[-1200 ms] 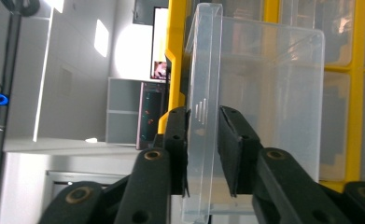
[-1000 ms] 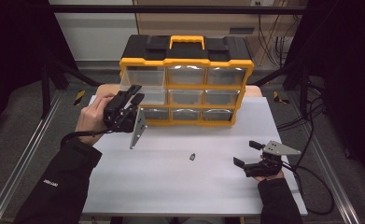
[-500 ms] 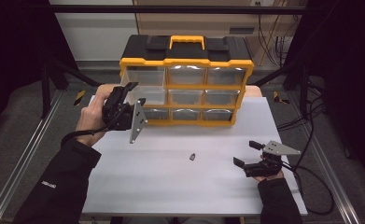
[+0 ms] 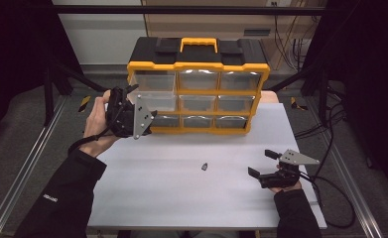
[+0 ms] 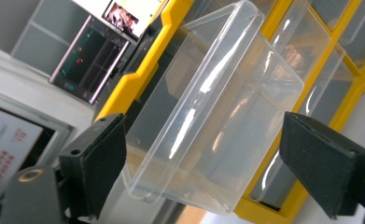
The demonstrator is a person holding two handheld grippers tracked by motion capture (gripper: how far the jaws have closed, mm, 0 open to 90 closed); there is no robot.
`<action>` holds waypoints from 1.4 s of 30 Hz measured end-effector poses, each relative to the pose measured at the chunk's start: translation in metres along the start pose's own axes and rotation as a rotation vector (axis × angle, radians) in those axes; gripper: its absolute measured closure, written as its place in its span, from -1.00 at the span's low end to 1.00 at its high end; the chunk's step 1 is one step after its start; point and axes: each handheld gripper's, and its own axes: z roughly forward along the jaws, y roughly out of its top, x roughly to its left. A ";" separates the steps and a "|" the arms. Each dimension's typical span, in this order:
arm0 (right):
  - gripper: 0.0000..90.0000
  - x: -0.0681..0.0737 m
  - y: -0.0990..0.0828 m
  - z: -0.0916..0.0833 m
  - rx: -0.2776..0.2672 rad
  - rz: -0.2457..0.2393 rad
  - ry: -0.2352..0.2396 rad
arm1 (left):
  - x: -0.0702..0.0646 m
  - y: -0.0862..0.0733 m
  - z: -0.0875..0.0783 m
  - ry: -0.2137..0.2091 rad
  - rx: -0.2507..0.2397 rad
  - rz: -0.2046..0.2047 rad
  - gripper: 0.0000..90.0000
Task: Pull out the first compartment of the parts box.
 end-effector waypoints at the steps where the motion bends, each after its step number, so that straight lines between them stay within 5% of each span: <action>1: -0.99 0.000 0.000 0.000 0.000 0.000 0.001 | 0.000 0.000 0.000 -0.007 0.002 -0.016 -0.75; 9: -0.99 0.000 0.000 0.000 -0.002 -0.001 0.000 | 0.002 -0.004 -0.004 -0.023 0.004 -0.121 -0.88; 21: -0.99 0.000 0.000 0.000 -0.003 0.004 -0.003 | 0.006 -0.026 -0.019 -0.077 -0.014 -0.352 -0.97; 42: -1.00 0.000 -0.001 0.001 0.005 0.004 -0.001 | -0.027 -0.078 -0.018 -0.161 -0.022 -0.555 -0.98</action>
